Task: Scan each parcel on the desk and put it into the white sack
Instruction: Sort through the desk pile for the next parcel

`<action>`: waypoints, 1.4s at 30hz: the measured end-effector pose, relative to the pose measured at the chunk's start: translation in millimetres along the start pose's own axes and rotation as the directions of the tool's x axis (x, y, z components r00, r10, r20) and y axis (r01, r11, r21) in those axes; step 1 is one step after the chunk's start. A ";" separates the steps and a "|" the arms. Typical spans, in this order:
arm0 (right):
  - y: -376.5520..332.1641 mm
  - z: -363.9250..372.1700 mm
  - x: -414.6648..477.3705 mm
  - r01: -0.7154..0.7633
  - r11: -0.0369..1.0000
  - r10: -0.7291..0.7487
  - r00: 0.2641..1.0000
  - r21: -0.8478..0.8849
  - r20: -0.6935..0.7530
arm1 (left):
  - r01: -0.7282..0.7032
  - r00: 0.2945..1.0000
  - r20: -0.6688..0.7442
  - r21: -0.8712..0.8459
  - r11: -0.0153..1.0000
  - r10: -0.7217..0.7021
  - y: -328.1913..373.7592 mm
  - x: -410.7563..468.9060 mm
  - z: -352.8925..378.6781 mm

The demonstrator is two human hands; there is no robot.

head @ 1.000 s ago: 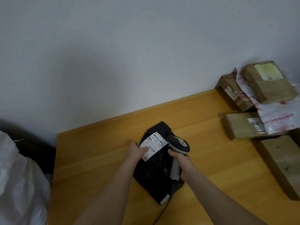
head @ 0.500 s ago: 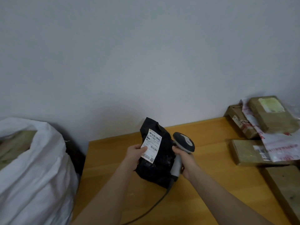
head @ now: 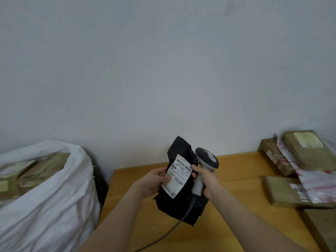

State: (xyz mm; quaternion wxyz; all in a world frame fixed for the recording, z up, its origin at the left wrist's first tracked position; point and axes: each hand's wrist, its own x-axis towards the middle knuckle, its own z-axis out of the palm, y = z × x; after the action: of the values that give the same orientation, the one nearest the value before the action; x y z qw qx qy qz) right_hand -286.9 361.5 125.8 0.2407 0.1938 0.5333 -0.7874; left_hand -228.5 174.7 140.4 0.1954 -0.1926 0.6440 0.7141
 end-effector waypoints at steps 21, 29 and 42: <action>7.5 10.6 -66.6 0.084 0.989 -0.083 0.996 -0.123 0.008 | -0.158 0.835 -0.537 -0.024 0.987 0.121 -9.4 0.2 -6.5; 27.1 18.6 -105.6 0.072 0.963 -0.055 0.996 -0.258 0.072 | -0.153 0.839 -0.542 -0.153 0.976 0.047 -26.6 6.6 -0.6; 25.0 17.3 -108.8 0.033 0.956 -0.014 0.998 -0.290 0.067 | -0.144 0.830 -0.557 -0.153 0.978 0.036 -31.4 6.9 -2.1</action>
State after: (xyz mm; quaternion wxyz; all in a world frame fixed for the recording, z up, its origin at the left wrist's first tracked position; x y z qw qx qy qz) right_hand -185.0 356.1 174.4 0.2741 0.1246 0.6377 -0.7090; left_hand -217.7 175.8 110.0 -0.0513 -0.3768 0.6108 0.6944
